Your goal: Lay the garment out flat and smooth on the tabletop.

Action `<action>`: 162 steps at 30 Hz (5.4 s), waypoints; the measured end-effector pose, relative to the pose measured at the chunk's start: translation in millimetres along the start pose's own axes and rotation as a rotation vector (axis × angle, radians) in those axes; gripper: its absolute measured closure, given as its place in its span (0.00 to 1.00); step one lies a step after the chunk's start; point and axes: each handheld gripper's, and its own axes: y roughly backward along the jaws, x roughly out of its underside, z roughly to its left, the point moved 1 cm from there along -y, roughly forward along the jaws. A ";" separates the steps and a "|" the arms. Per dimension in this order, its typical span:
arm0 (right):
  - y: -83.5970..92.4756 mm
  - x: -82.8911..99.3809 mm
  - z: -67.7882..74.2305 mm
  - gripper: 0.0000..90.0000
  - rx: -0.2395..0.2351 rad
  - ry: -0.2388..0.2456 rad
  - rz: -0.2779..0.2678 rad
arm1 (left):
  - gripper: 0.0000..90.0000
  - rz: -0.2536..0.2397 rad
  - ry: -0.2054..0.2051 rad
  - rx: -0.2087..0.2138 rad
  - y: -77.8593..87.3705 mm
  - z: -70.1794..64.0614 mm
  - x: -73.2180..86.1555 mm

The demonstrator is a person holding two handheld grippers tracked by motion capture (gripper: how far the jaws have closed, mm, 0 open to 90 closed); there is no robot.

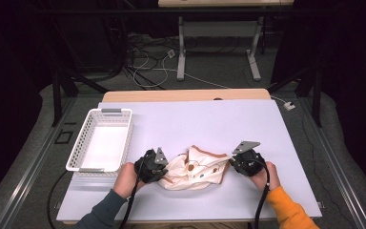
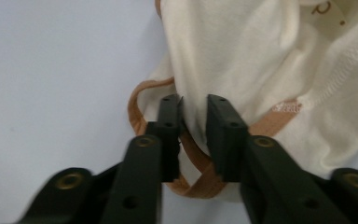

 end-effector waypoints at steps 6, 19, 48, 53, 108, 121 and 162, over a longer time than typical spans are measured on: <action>10.7 -6.8 4.7 0.61 -0.053 0.014 -0.049 | 0.45 -0.084 0.047 -0.003 6.3 3.5 -11.9; 3.5 -27.3 27.3 0.49 -0.145 0.065 -0.147 | 0.39 -0.077 0.077 0.063 -16.2 10.4 -35.8; 17.1 -12.5 14.5 0.97 0.002 0.055 -0.192 | 0.91 -0.125 0.017 -0.085 -2.1 4.1 -17.9; 15.4 -9.1 10.0 0.97 0.011 0.036 -0.161 | 0.91 -0.071 0.044 -0.094 1.6 9.0 -9.6; -11.2 -20.2 12.6 0.74 0.031 0.053 -0.106 | 0.53 -0.004 0.063 0.183 -4.6 -1.8 -16.2; 17.7 -13.9 21.3 0.32 -0.138 -0.014 -0.124 | 0.32 -0.068 0.121 0.026 -4.8 15.7 -19.7; -2.4 -4.1 52.9 0.98 -0.167 0.205 0.035 | 0.86 0.021 0.065 0.191 -15.3 14.7 -6.6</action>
